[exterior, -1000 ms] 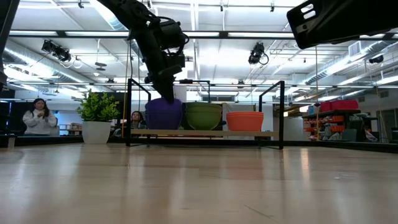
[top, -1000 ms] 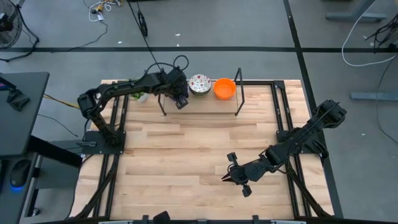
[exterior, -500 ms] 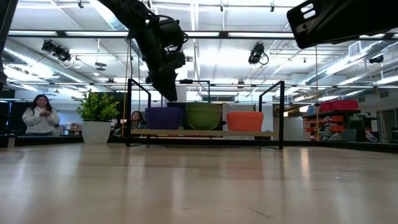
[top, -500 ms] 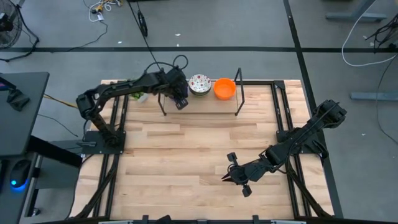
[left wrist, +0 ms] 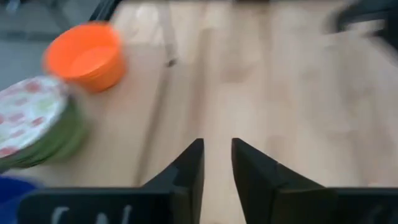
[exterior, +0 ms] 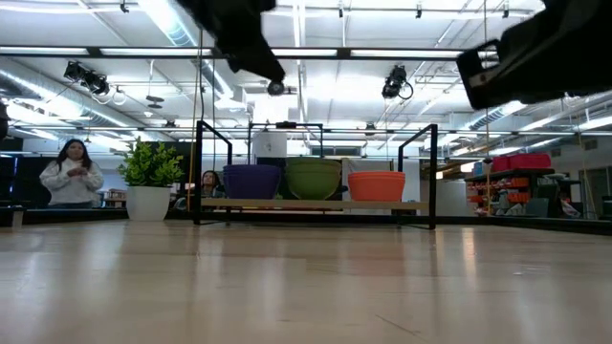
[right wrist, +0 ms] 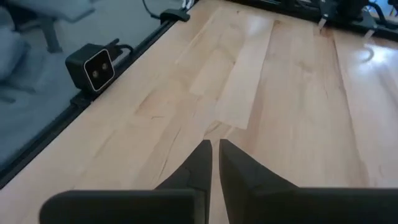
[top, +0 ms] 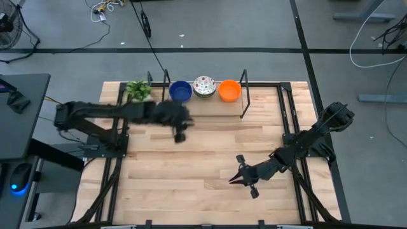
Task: Pick & Place Mini bowls
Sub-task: Return to Home Position
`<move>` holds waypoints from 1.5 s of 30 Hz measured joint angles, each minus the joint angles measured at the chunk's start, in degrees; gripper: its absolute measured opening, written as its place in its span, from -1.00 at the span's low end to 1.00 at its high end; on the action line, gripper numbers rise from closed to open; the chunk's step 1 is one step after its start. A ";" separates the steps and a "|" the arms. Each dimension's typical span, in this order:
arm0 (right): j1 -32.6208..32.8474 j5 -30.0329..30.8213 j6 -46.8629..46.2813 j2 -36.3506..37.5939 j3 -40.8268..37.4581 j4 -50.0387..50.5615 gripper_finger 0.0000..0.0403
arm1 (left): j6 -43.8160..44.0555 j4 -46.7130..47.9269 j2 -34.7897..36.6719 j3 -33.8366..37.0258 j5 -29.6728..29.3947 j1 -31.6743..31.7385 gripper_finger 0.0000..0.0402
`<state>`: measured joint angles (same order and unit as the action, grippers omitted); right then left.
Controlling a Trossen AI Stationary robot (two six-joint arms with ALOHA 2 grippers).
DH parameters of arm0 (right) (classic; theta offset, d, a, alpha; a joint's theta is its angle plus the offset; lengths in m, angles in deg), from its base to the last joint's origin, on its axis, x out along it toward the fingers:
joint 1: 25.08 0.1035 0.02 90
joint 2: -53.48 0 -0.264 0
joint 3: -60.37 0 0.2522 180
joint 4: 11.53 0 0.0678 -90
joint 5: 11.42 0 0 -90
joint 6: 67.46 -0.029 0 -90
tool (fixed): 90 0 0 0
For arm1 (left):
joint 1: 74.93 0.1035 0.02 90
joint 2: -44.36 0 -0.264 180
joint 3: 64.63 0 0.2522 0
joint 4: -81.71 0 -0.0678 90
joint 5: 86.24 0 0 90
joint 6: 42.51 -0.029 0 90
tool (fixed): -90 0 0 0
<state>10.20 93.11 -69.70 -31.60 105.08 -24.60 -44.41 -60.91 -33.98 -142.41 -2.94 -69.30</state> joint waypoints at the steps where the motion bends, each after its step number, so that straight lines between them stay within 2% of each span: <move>1: -0.09 0.00 -0.69 -0.02 -1.20 -2.06 -0.84 | 0.66 -3.44 2.13 3.32 -0.17 -2.04 -0.60; 7: -1.41 0.00 -3.00 -0.02 -5.36 -10.28 -0.84 | 8.45 -20.34 17.18 23.99 -0.78 -12.73 -0.73; 10: -2.40 0.00 -2.89 0.00 -5.42 -11.16 -0.84 | 11.40 -24.70 26.38 32.02 -3.24 -16.05 -0.78; 14: -3.95 0.00 -2.24 0.00 -5.43 -11.95 -0.84 | 12.71 -25.87 39.41 40.12 -6.64 -18.40 -0.83; 19: -6.14 0.01 -1.38 0.00 -5.45 -12.78 -0.84 | 10.70 -25.34 54.38 46.68 -4.53 -18.74 -0.90; 24: -7.64 0.02 -1.73 0.00 -5.47 -13.21 -0.84 | 8.43 -24.50 66.72 50.31 -3.73 -18.69 -0.97; 29: -7.73 -0.17 -3.05 0.00 -5.46 -13.06 -0.84 | 5.81 -16.94 76.37 51.20 -3.50 -18.67 -0.97; 33: -7.73 -0.59 -3.31 -0.02 -5.48 -13.05 -0.84 | 3.97 -13.43 78.24 51.36 -2.27 -18.67 -0.97; 38: -7.73 -0.59 -3.24 0.00 -5.50 -13.32 -0.84 | 3.14 -14.56 78.35 52.66 -0.56 -18.56 -0.98; 45: -8.07 -0.57 -2.89 0.00 -5.50 -13.69 -0.84 | 2.70 -29.05 78.10 59.67 4.18 -18.55 -0.99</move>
<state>2.13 92.54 -72.59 -31.60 99.58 -38.28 -41.72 -89.96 44.12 -82.74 1.23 -87.85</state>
